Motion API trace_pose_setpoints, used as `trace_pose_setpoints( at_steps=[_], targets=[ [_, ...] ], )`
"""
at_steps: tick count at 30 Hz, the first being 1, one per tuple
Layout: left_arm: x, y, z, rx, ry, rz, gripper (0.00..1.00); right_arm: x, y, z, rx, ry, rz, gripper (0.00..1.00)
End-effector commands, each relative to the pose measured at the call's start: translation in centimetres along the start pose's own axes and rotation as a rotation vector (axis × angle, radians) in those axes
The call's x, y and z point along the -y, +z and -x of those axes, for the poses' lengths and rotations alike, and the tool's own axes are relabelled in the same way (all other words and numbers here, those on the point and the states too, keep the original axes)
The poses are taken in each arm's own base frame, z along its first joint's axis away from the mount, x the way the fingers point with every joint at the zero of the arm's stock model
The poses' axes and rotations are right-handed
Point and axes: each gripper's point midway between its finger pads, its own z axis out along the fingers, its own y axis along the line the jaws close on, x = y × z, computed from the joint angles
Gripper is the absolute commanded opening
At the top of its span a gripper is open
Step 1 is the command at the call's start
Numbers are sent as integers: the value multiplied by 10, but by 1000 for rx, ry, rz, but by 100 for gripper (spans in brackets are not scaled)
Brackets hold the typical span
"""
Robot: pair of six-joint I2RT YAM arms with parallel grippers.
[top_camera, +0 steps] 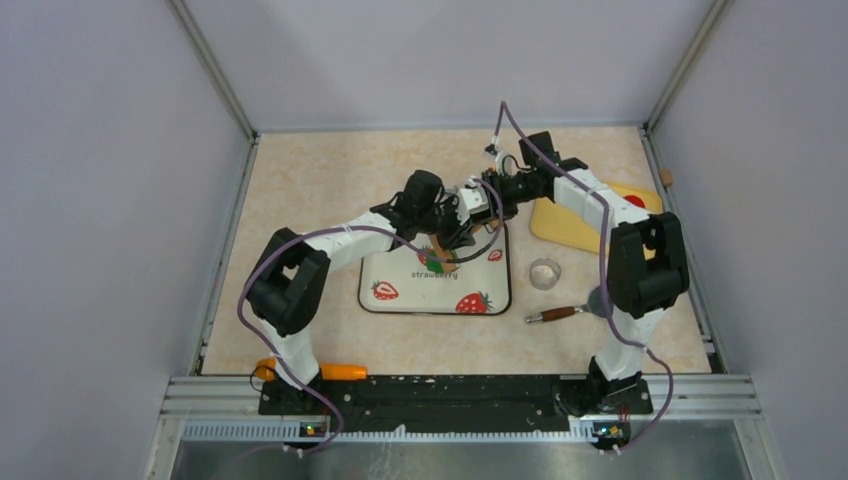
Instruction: Roll out the dumpling wrappers from the dough
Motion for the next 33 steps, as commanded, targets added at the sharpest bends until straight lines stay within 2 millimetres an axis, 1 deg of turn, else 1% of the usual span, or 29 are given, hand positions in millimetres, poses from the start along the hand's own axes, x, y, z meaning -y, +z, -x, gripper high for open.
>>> trace_pose_setpoints(
  at_steps=[1, 5, 8, 10, 14, 17, 19, 21, 23, 26, 28, 30, 32, 33],
  targets=[
    [-30, 0, 14, 63, -39, 93, 0, -9, 12, 11, -2, -75, -2, 0],
    [-48, 3, 2, 42, -122, 123, 0, 1, 19, 20, 7, -76, -64, 0],
    [-53, 10, 0, 52, -171, 120, 0, 9, 22, 22, 6, -63, -98, 0],
    [-54, 17, -1, 58, -201, 107, 0, 19, 24, 22, 0, -59, -137, 0],
    [-56, 35, -4, 69, -279, 73, 0, 42, 26, 17, -27, -60, -231, 0],
    [-60, 49, -11, 60, -352, 58, 0, 62, 28, 9, -58, -64, -298, 0],
    [-63, 57, -17, 54, -364, 60, 0, 73, 28, 4, -75, -65, -334, 0],
    [-63, 61, -20, 54, -403, 61, 0, 79, 29, 0, -85, -69, -354, 0],
    [-64, 64, -21, 57, -414, 57, 0, 82, 30, 0, -88, -69, -358, 0],
    [-66, 66, -16, 66, -421, 52, 0, 80, 26, 5, -75, -84, -364, 0],
    [-66, 64, -3, 87, -419, 42, 0, 73, 17, 16, -41, -91, -355, 0],
    [-69, 55, 22, 115, -399, 37, 0, 53, 5, 30, 3, -117, -316, 0],
    [-69, 40, 47, 146, -358, 47, 0, 24, -6, 42, 38, -168, -241, 0],
    [-69, 30, 57, 158, -333, 54, 0, 9, -10, 45, 52, -183, -201, 0]
  ],
)
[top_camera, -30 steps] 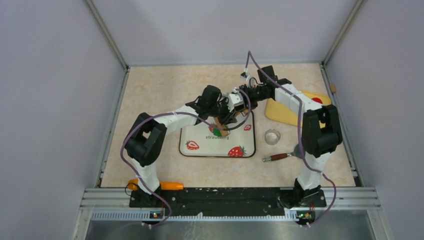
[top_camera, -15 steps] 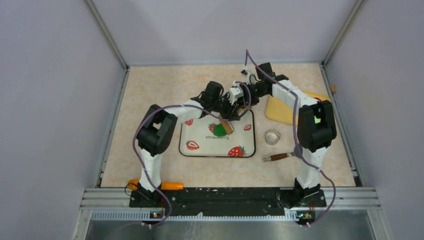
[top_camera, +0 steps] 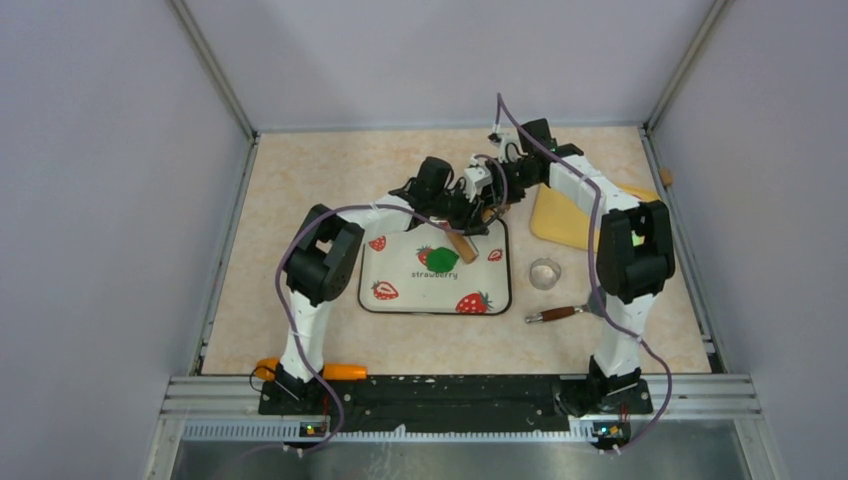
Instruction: Roll out the dumpling wrappers from the dough
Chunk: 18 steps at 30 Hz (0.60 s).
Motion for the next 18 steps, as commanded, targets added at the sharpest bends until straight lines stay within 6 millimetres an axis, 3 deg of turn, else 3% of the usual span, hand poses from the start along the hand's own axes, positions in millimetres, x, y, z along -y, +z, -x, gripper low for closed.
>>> trace_pose_setpoints(
  at_steps=[1, 2, 6, 11, 18],
  targets=[
    [-2, -32, 81, 144, 11, 110, 0, -65, -35, 12, 40, -108, 146, 0],
    [2, -38, 85, 143, 19, 111, 0, -74, -38, 11, 40, -113, 179, 0],
    [8, -56, 66, 79, 18, 136, 0, -90, -24, -8, -21, -113, 234, 0],
    [3, -65, 28, 18, -45, 161, 0, -84, 6, -22, -83, -89, 224, 0],
    [-26, -60, -15, -38, -178, 194, 0, -56, 44, -37, -155, -104, 136, 0]
  ],
)
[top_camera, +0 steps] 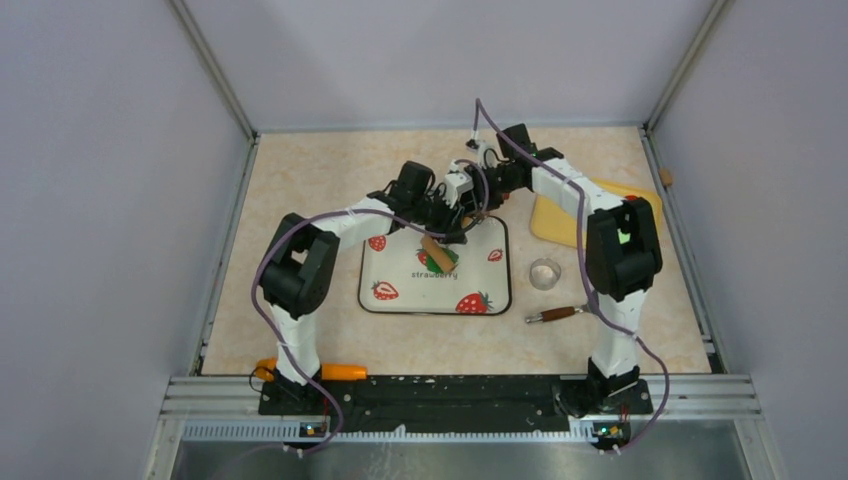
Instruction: Roll out the dumpling wrappers from the dough
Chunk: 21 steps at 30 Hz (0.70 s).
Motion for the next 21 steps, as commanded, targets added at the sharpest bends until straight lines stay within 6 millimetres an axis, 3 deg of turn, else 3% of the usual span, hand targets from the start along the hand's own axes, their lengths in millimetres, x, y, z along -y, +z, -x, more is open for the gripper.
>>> trace_pose_setpoints(
  at_steps=[1, 9, 15, 18, 21],
  targets=[
    [-41, -3, 1, 44, -157, 120, 0, 5, 35, -34, -134, -65, -43, 0],
    [-48, -14, -45, -12, -288, 151, 0, 22, 61, -64, -230, -64, -91, 0],
    [-49, -25, -62, -33, -305, 182, 0, 20, 74, -73, -248, -87, -88, 0],
    [-45, -38, -52, -19, -290, 198, 0, -4, 72, -54, -206, -95, -20, 0],
    [-31, -60, -10, 70, -235, 195, 0, -47, 50, -12, -107, -156, 82, 0]
  ],
)
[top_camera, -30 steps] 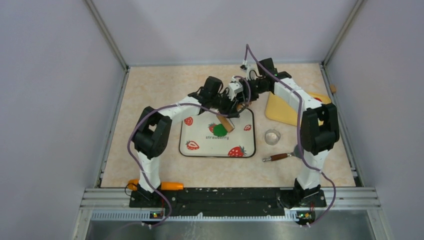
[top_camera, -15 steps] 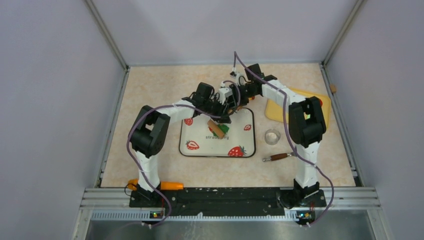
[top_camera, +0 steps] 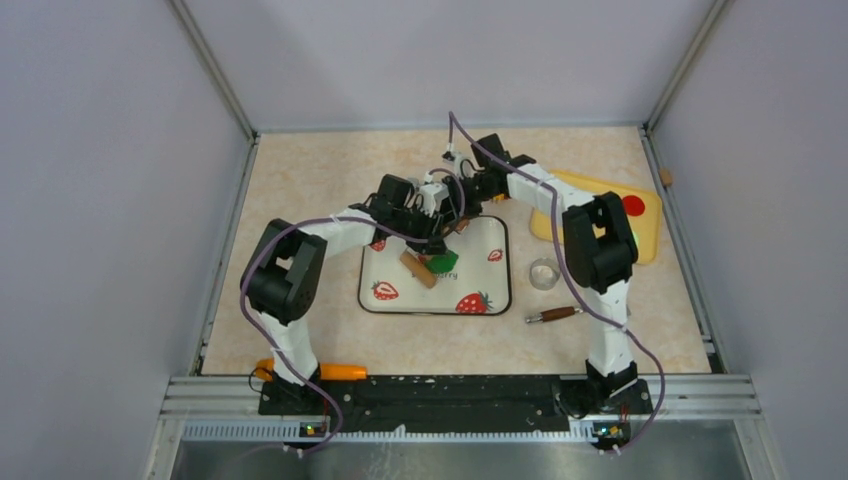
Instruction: Roll out the dumpling wrappers from the dough
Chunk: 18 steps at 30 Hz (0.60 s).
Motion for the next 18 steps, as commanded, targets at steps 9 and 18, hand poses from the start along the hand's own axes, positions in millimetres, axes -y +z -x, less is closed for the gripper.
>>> trace_pose_setpoints(
  at_steps=[9, 18],
  targets=[
    [40, -34, 125, 264, 181, 52, 0, -46, -48, 12, 14, -294, -8, 0],
    [-1, 14, 99, 194, 153, 108, 0, 5, -31, -9, -65, -309, -67, 0]
  ],
)
